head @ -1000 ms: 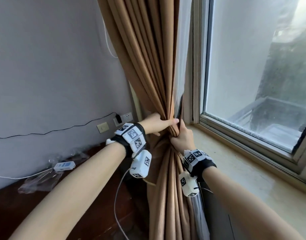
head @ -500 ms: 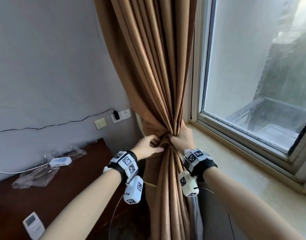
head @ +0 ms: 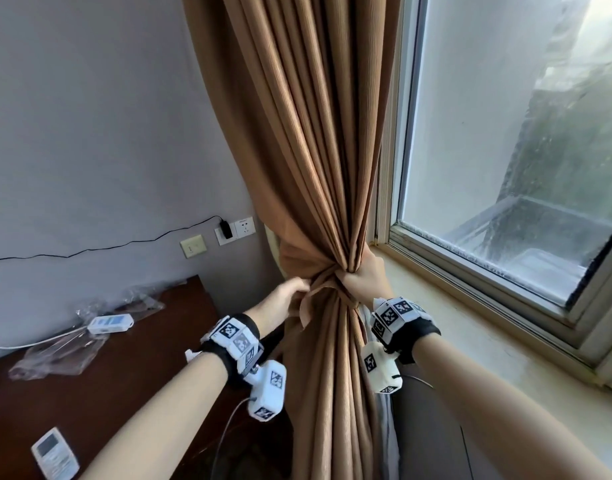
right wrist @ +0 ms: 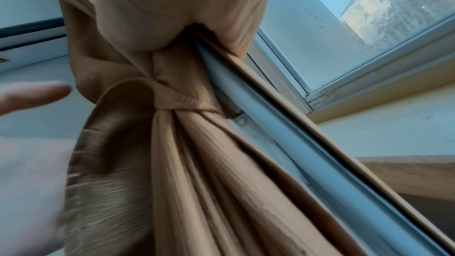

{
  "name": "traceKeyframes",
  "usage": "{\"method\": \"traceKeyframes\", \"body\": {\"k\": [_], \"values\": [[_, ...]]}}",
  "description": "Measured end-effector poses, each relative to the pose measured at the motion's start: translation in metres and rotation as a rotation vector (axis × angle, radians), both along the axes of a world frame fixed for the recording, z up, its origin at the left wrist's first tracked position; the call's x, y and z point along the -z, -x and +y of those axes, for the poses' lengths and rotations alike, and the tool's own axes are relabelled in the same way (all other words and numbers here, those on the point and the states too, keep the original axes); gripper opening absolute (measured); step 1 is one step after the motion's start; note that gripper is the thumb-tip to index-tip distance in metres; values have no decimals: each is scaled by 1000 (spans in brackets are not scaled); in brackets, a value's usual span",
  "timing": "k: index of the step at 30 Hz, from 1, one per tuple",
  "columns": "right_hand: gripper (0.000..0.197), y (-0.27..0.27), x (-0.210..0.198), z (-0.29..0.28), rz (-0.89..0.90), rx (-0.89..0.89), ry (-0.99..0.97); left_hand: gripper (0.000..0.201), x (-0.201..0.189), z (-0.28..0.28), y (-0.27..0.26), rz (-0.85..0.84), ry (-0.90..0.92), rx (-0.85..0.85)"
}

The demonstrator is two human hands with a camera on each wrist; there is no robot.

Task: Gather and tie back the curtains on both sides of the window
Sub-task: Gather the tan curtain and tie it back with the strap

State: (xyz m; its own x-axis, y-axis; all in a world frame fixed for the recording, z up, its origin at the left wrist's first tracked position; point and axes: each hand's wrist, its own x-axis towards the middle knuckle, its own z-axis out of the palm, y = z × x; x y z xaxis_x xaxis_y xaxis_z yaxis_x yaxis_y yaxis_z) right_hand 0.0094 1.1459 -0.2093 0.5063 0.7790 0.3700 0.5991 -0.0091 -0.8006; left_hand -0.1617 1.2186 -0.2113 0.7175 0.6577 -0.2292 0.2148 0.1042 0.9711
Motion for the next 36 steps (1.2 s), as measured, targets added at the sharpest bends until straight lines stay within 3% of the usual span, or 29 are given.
{"method": "traceKeyframes", "body": {"k": [1,2,6,13,15,18,21,25,27,29,33,36], "values": [[46,0,0,0,7,-10,3,40,-1,0,-4,-83,136,-46],[45,-1,0,0,12,-18,4,40,-2,1,-7,-104,151,-67],[45,-2,-3,-5,8,-55,4,21,-3,4,-12,-1,5,-23],[55,-3,-6,-8,18,-78,-7,40,-5,21,-3,-25,71,1],[56,-4,-5,-8,28,-73,-8,33,-8,20,-4,-70,142,31],[58,-6,-5,-9,33,-67,-5,32,-12,24,-4,-35,176,-92],[61,-9,-5,-8,35,-67,2,15,-13,31,-3,77,-97,-156],[66,-11,-3,-7,46,-74,12,29,-22,40,3,241,-409,-113],[68,-12,-3,-6,60,-79,16,18,-24,49,8,264,-548,-86],[71,-13,-2,-5,84,-95,23,20,-25,58,12,308,-722,-68],[74,-14,-5,-5,126,-137,16,11,-28,67,17,516,-1086,-79],[74,-12,-5,-4,154,-147,21,16,-26,71,17,609,-1218,-97]]}}
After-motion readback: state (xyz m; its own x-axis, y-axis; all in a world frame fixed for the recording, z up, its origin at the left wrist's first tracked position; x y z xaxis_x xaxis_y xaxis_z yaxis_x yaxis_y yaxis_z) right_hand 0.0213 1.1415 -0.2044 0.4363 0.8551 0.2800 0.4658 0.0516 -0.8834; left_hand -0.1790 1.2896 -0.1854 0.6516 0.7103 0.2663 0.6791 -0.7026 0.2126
